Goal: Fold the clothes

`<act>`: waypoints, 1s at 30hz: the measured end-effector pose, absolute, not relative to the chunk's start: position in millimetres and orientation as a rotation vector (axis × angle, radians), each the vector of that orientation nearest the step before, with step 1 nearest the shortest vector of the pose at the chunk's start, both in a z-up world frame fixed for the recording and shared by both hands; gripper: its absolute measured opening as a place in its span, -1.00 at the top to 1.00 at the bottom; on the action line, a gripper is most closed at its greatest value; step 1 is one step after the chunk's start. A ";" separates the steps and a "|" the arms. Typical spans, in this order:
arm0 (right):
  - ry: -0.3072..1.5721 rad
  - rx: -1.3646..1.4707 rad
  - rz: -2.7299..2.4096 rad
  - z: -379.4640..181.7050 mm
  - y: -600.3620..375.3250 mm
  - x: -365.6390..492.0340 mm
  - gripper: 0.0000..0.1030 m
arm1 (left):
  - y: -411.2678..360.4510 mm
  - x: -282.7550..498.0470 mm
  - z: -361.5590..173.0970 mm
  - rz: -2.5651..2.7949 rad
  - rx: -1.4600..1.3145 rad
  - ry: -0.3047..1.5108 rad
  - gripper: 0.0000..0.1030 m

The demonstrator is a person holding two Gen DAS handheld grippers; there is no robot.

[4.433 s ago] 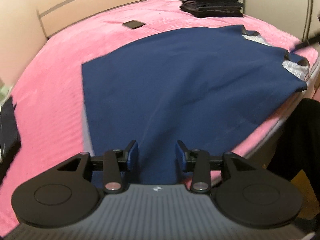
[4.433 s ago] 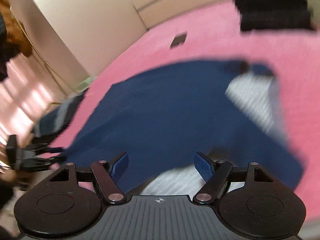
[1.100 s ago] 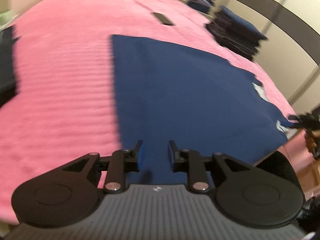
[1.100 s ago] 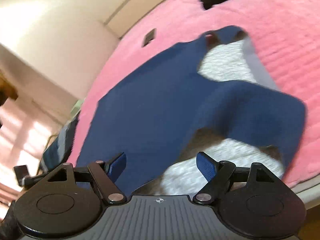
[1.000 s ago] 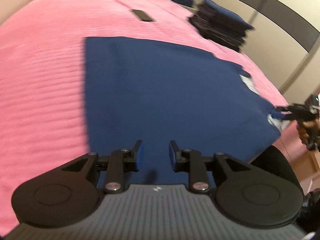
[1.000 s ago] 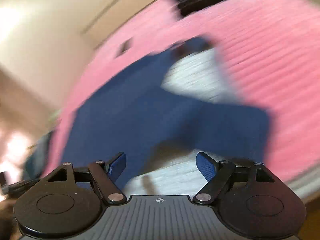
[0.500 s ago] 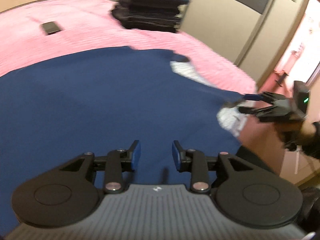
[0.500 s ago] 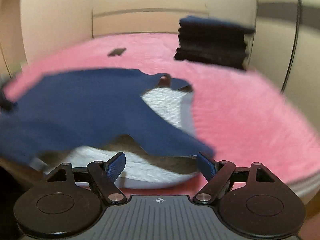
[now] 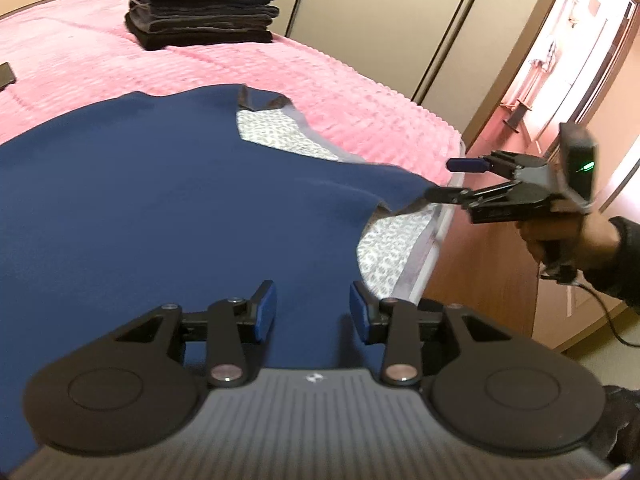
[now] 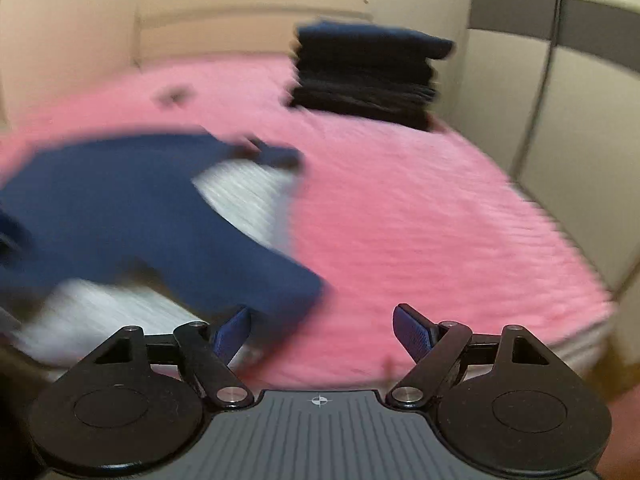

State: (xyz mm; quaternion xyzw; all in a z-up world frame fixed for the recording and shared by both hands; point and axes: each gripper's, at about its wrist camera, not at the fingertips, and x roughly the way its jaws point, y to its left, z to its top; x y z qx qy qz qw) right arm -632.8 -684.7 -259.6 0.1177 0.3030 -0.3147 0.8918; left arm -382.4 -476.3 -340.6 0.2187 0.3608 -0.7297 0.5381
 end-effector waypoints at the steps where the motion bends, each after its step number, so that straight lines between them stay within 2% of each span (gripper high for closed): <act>1: 0.588 0.254 -0.617 -249.7 -682.4 -629.4 -0.57 | -479.8 -385.2 -342.3 -1.742 0.521 0.860 0.32; 6: 0.576 0.026 -0.575 -233.2 -710.2 -574.5 -0.57 | -493.6 -402.9 -353.7 -1.780 0.562 0.854 0.32; 12: 0.741 -0.310 -0.480 -269.3 -772.8 -479.7 -0.55 | -504.7 -409.8 -360.7 -1.796 0.553 0.835 0.32; 13: 0.772 -0.354 -0.459 -278.0 -780.3 -466.8 -0.34 | -505.8 -409.9 -361.1 -1.797 0.551 0.832 0.32; 14: 0.803 -0.396 -0.442 -287.1 -788.1 -454.5 -0.22 | -507.3 -410.0 -361.6 -1.799 0.549 0.830 0.32; 15: 0.836 -0.436 -0.432 -297.2 -796.2 -443.9 -0.20 | -508.9 -409.9 -362.4 -1.802 0.547 0.828 0.32; 16: 0.866 -0.475 -0.421 -306.8 -802.2 -435.6 -0.04 | -510.0 -409.9 -362.9 -1.805 0.546 0.829 0.32; 17: 0.881 -0.509 -0.416 -314.0 -806.2 -432.1 0.18 | -511.1 -409.8 -363.5 -1.809 0.544 0.829 0.32; 18: 0.888 -0.551 -0.437 -319.9 -811.0 -430.9 0.81 | -512.1 -409.5 -363.9 -1.811 0.542 0.828 0.32; 19: 0.887 -0.571 -0.461 -323.4 -816.0 -431.7 1.00 | -512.8 -409.0 -363.7 -1.812 0.541 0.827 0.32; 23: 0.819 -0.470 -0.585 -318.0 -836.4 -451.1 1.00 | -513.3 -404.1 -362.2 -1.815 0.519 0.827 0.32; 30: 0.867 -0.410 -0.561 -326.2 -827.5 -453.5 0.96 | -508.8 -389.2 -356.1 -1.787 0.480 0.841 0.32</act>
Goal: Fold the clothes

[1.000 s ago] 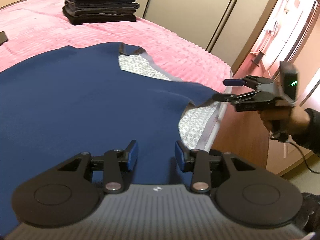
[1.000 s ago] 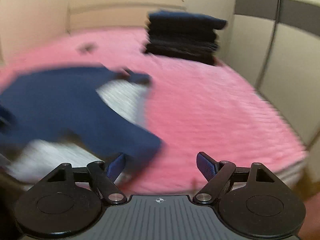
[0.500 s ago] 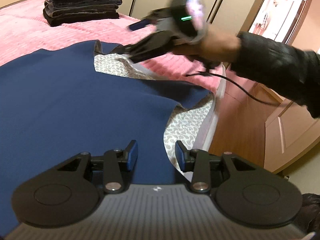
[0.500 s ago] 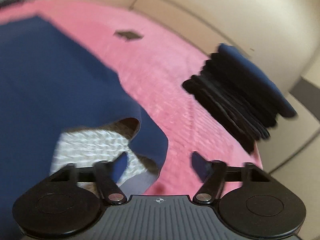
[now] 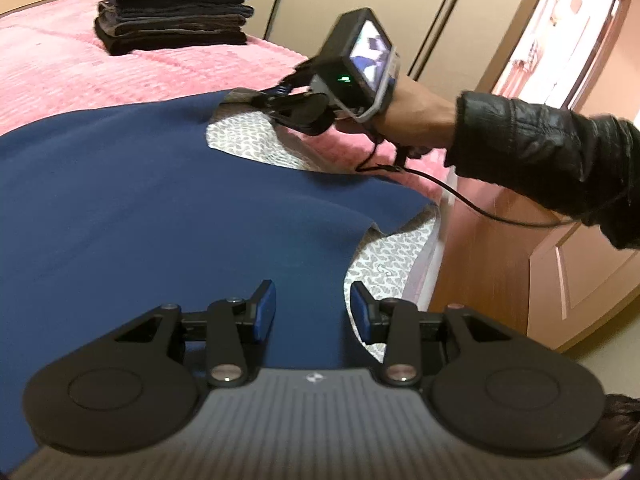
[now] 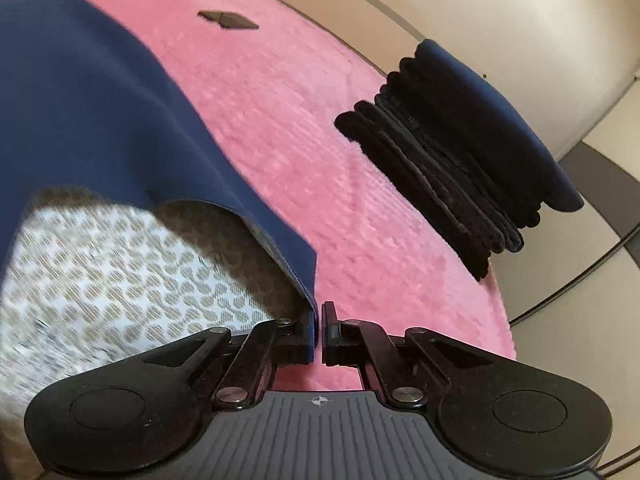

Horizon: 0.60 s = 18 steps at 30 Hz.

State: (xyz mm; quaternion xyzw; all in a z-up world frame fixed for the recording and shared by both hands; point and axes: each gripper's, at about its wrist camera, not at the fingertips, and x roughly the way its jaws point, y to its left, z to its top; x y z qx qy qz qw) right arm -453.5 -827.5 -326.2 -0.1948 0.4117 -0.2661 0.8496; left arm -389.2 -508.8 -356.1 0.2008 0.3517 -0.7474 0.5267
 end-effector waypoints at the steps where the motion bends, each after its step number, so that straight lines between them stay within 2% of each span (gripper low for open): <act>1: 0.864 -0.391 -0.561 -320.1 -824.0 -455.5 0.56 | -505.7 -385.2 -353.6 -1.780 0.466 0.843 0.32; 2: 0.853 -0.370 -0.566 -311.5 -817.3 -457.9 -0.26 | -500.9 -379.1 -350.5 -1.768 0.452 0.839 0.32; 3: 0.842 -0.346 -0.565 -303.3 -810.8 -461.3 -0.53 | -495.1 -371.2 -347.7 -1.747 0.441 0.833 0.32; 4: 0.831 -0.318 -0.553 -296.0 -805.2 -467.2 -0.58 | -489.2 -363.3 -345.0 -1.725 0.431 0.827 0.32; 11: 0.770 -0.080 -0.434 -254.3 -782.8 -470.6 -0.58 | -451.0 -288.7 -336.2 -1.505 0.433 0.787 0.31; 16: 0.692 0.140 -0.296 -229.1 -804.8 -434.8 -0.57 | -452.2 -220.1 -323.9 -1.397 0.433 0.771 0.31; 18: 0.690 0.155 -0.254 -225.8 -820.7 -405.6 -0.44 | -460.1 -189.1 -318.2 -1.360 0.434 0.753 0.30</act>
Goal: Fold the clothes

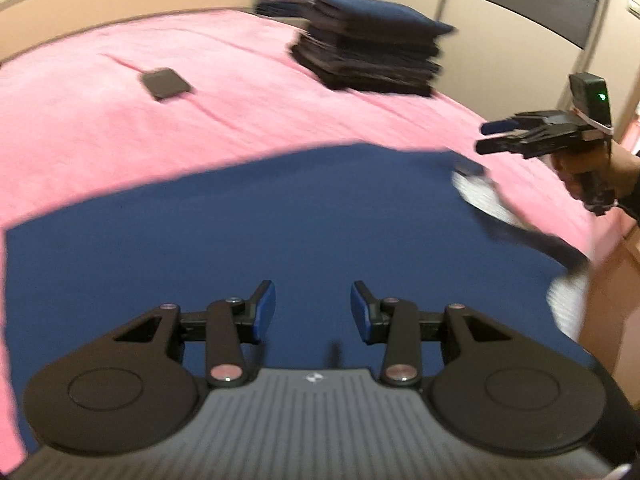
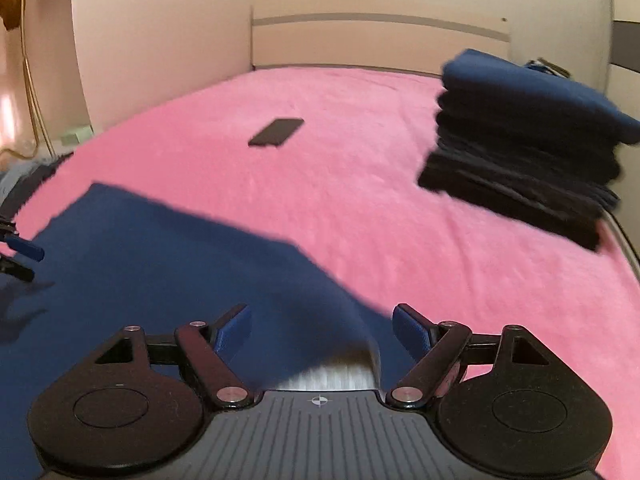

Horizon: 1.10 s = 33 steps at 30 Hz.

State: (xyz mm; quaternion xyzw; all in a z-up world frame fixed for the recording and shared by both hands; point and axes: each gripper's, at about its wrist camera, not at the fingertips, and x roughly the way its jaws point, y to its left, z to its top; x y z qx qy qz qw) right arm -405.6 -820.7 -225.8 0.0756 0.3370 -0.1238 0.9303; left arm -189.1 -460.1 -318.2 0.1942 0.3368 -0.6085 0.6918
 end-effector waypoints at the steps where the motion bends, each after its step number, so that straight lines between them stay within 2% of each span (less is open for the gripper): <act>1: 0.697 0.166 -0.232 -226.4 -829.5 -389.7 -0.21 | -465.0 -173.8 -316.8 -1.338 0.439 0.745 0.30; 2: 0.712 0.188 -0.208 -230.0 -839.3 -372.0 -0.14 | -469.9 -157.3 -316.4 -1.312 0.446 0.735 0.30; 7: 0.790 0.260 -0.088 -256.7 -878.5 -288.4 -0.14 | -498.1 -72.7 -330.5 -1.212 0.522 0.713 0.30; 13: 0.922 0.198 0.049 -295.9 -878.1 -244.5 -0.13 | -524.5 -3.2 -369.7 -1.195 0.630 0.708 0.29; 15: 0.942 0.154 0.091 -297.0 -871.4 -246.3 0.02 | -532.1 7.8 -378.1 -1.221 0.653 0.696 0.20; 16: 0.949 0.147 0.105 -295.6 -870.7 -248.7 0.21 | -533.4 11.6 -379.4 -1.241 0.660 0.691 0.13; 17: 0.957 0.142 0.119 -294.8 -870.0 -251.1 0.32 | -535.1 16.0 -380.4 -1.263 0.671 0.685 0.10; 18: 0.964 0.137 0.129 -294.9 -869.0 -253.1 0.36 | -536.3 19.6 -380.7 -1.287 0.684 0.678 0.06; 19: 0.972 0.133 0.137 -294.9 -867.6 -254.3 0.41 | -536.7 22.9 -379.6 -1.306 0.689 0.672 0.06; 22: 0.983 0.156 0.148 -296.2 -867.8 -250.6 0.75 | -537.9 31.9 -378.0 -1.338 0.707 0.694 0.05; 25: 0.987 0.146 0.150 -295.7 -861.5 -248.1 0.92 | -537.9 37.7 -382.8 -1.361 0.741 0.753 0.05; 26: 0.987 0.137 0.137 -293.8 -858.9 -248.4 0.94 | -537.5 38.7 -382.6 -1.363 0.739 0.773 0.11; 28: 0.975 0.114 0.115 -288.2 -853.5 -250.5 0.95 | -534.5 32.0 -378.3 -1.387 0.768 0.759 0.79; 30: 0.910 0.068 0.076 -275.3 -849.7 -254.0 0.96 | -528.0 21.6 -369.8 -1.375 0.802 0.683 0.92; 33: 0.749 0.092 0.017 -248.6 -856.8 -261.6 0.97 | -516.4 18.3 -358.1 -1.346 0.769 0.606 0.93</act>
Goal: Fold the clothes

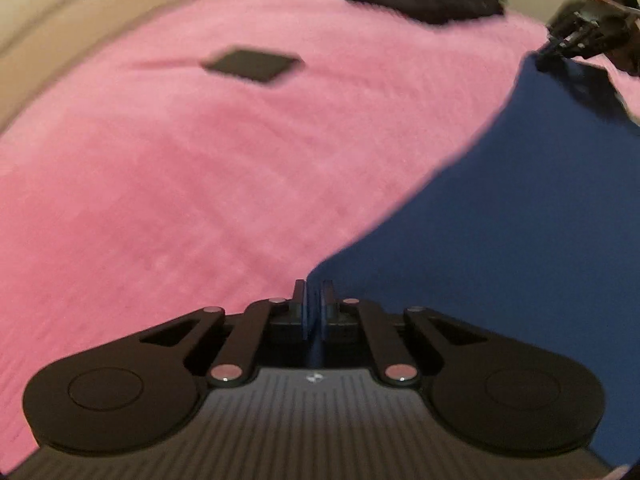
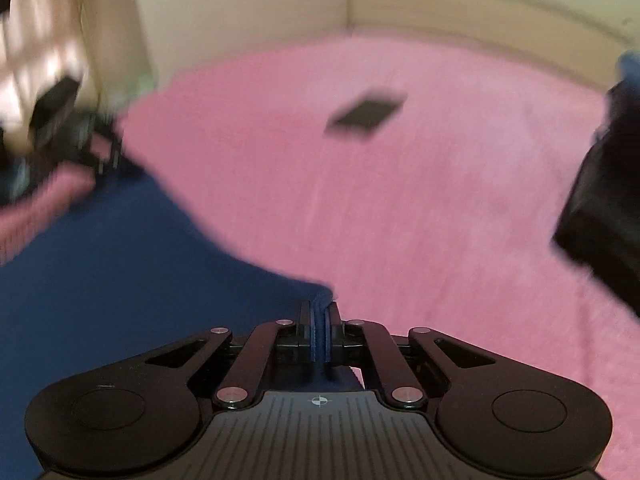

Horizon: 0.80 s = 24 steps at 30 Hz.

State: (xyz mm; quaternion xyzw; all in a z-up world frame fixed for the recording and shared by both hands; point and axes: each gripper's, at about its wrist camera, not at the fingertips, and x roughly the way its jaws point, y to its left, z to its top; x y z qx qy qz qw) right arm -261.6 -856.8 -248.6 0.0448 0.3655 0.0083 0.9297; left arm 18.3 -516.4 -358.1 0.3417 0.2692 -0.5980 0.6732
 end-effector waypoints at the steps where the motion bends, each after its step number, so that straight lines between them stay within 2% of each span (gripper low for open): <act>1: 0.748 0.078 0.006 -249.4 -856.1 -258.9 0.97 | -512.0 22.2 -356.4 -1.325 0.733 0.596 0.97; 8: 0.879 0.014 -0.027 -290.3 -847.8 -238.9 0.96 | -512.2 27.9 -384.7 -1.265 0.719 0.637 0.95; 10: 0.881 0.011 -0.038 -290.5 -847.4 -242.3 0.95 | -511.4 28.6 -382.1 -1.250 0.719 0.621 0.87; 11: 0.879 0.014 -0.044 -289.4 -847.5 -244.3 0.72 | -510.1 30.8 -378.9 -1.239 0.713 0.616 0.87; 12: 0.874 0.016 -0.052 -287.6 -847.7 -246.5 0.38 | -508.3 34.1 -375.4 -1.227 0.703 0.614 0.80; 13: 0.862 0.017 -0.065 -284.0 -848.4 -249.2 -0.27 | -504.9 38.5 -372.1 -1.214 0.683 0.620 0.69; 14: 0.850 0.019 -0.078 -280.4 -849.1 -251.9 -0.50 | -500.1 41.0 -370.1 -1.201 0.664 0.627 0.65; 16: 0.825 0.031 -0.105 -272.9 -851.3 -257.4 -0.50 | -490.6 45.9 -365.9 -1.175 0.627 0.640 0.52; 19: 0.779 0.132 -0.127 -258.1 -853.0 -272.3 -0.50 | -475.2 50.6 -359.9 -1.140 0.577 0.655 0.49; 24: 0.785 0.218 -0.116 -240.0 -819.5 -320.4 -0.50 | -425.4 6.8 -347.1 -1.142 0.566 0.625 0.44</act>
